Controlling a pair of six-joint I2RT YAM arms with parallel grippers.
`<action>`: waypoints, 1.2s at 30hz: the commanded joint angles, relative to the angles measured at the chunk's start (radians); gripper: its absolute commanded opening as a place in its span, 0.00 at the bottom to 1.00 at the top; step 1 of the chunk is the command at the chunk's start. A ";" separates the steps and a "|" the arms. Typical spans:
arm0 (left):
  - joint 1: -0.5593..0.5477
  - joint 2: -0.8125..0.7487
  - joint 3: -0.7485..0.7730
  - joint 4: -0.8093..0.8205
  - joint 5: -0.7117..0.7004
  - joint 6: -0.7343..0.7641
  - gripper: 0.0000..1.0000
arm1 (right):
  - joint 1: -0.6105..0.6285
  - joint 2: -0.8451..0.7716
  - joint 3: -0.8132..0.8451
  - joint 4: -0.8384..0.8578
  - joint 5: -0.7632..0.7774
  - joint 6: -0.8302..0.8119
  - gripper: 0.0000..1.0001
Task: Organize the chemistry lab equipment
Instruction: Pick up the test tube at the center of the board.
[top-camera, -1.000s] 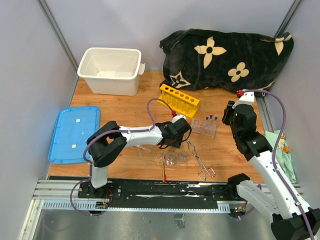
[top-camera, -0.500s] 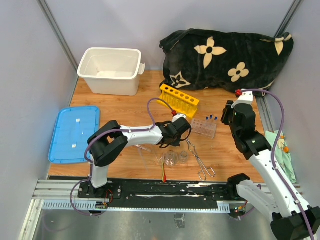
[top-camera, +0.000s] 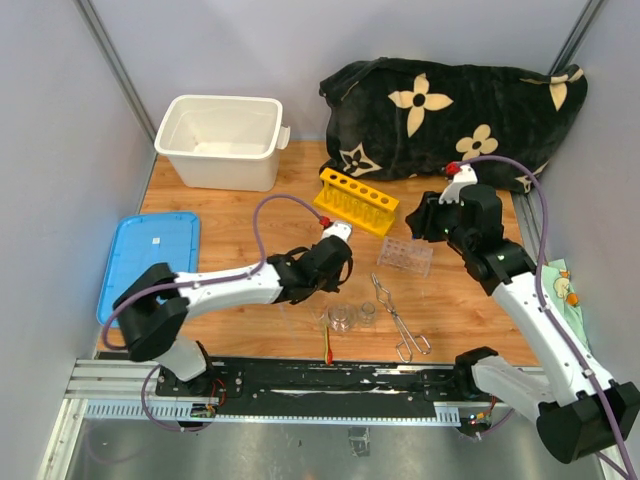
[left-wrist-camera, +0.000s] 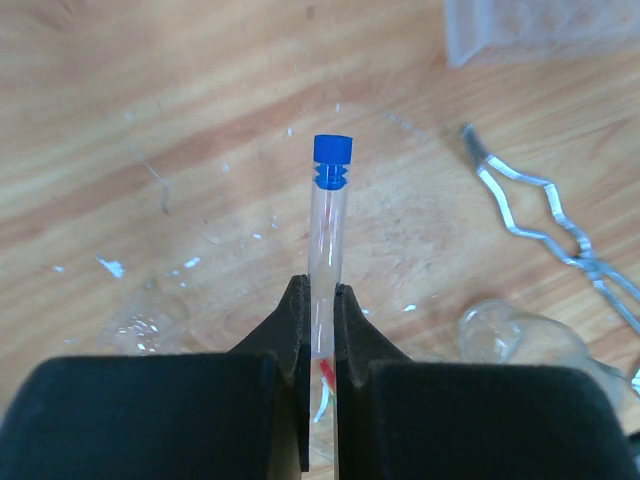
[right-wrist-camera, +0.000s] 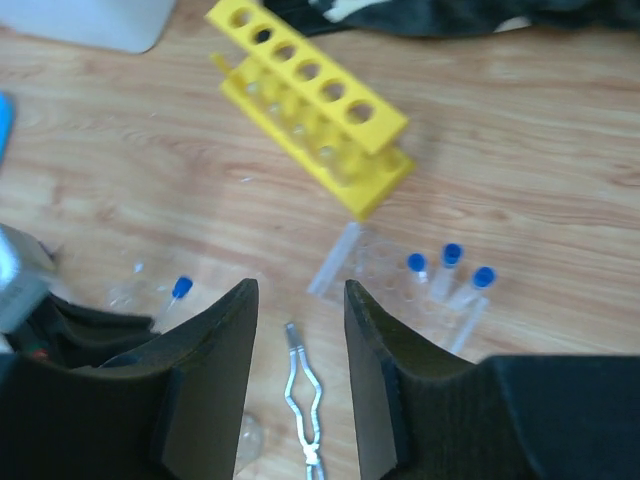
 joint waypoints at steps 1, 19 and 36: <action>-0.005 -0.191 -0.067 0.149 -0.078 0.086 0.00 | 0.016 0.032 0.030 -0.009 -0.298 0.079 0.43; -0.107 -0.438 -0.219 0.395 -0.117 0.210 0.00 | 0.205 0.194 0.028 0.155 -0.534 0.191 0.43; -0.117 -0.473 -0.228 0.403 -0.124 0.206 0.00 | 0.206 0.199 0.036 0.200 -0.536 0.209 0.40</action>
